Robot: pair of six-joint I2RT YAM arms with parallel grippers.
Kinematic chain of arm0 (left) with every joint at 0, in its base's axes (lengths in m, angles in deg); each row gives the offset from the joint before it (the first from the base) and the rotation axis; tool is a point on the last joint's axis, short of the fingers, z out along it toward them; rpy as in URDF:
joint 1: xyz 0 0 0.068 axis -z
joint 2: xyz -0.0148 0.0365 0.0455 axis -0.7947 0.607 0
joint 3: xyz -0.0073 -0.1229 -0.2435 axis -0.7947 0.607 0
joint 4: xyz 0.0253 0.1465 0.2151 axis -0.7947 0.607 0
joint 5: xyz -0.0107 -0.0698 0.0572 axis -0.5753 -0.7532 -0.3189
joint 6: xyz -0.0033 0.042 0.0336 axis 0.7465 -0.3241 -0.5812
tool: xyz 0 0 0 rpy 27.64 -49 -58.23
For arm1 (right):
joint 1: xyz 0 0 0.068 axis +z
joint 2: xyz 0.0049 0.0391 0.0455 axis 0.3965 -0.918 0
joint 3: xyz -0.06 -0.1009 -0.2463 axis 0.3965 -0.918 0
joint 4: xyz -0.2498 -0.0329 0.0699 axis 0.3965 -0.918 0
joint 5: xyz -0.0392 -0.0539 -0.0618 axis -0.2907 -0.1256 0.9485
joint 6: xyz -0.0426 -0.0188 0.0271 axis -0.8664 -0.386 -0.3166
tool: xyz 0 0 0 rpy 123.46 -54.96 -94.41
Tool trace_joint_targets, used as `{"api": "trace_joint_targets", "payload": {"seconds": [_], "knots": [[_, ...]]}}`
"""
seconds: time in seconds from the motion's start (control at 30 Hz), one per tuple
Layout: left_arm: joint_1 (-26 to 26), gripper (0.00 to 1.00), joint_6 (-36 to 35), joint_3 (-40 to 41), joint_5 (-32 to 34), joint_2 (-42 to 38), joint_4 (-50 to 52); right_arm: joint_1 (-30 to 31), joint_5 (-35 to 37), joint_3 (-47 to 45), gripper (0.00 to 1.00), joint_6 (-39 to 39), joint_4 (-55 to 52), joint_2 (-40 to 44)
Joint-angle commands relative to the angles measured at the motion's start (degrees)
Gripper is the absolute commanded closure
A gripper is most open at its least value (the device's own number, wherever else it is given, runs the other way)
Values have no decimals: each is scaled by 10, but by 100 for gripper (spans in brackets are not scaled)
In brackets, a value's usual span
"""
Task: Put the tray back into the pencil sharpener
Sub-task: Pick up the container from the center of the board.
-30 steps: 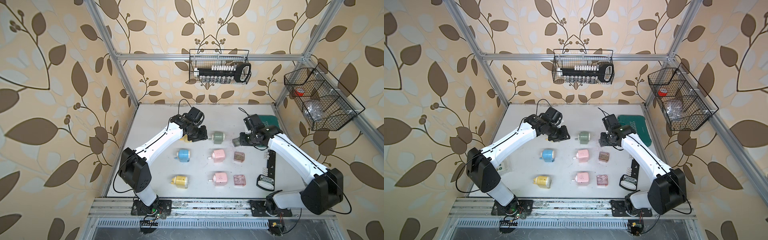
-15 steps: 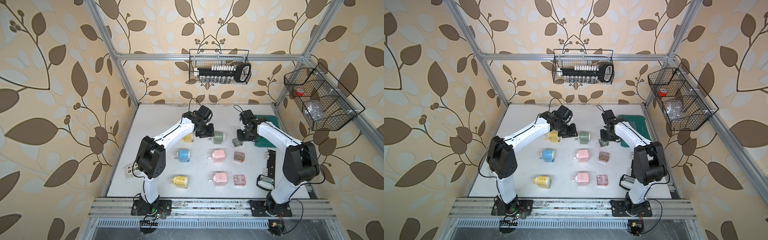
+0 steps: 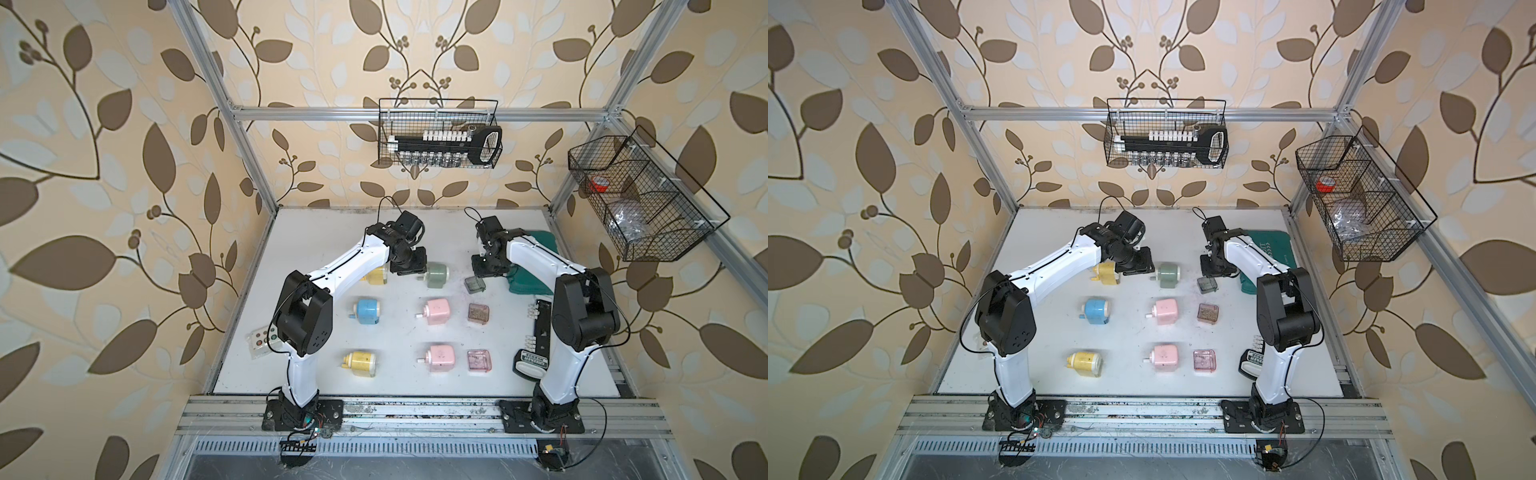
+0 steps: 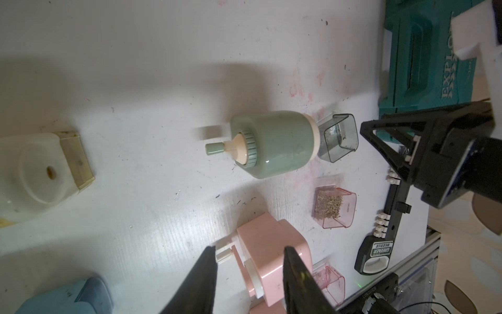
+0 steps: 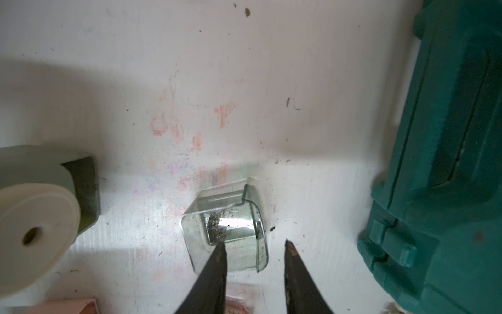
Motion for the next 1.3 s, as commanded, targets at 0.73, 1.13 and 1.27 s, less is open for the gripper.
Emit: {"api": "trace_joint_targets", "payload": {"seconds": [0.73,1.13,1.27], "knots": [[4,57,-10,-14,5,-1,11,-15,-22,15,78,-4,3,-83],[4,56,-7,-14,9,3,1,-1,21,14,100,3,-14,-60],[2,53,-3,-30,15,22,-8,18,51,30,100,12,-43,-48]]}}
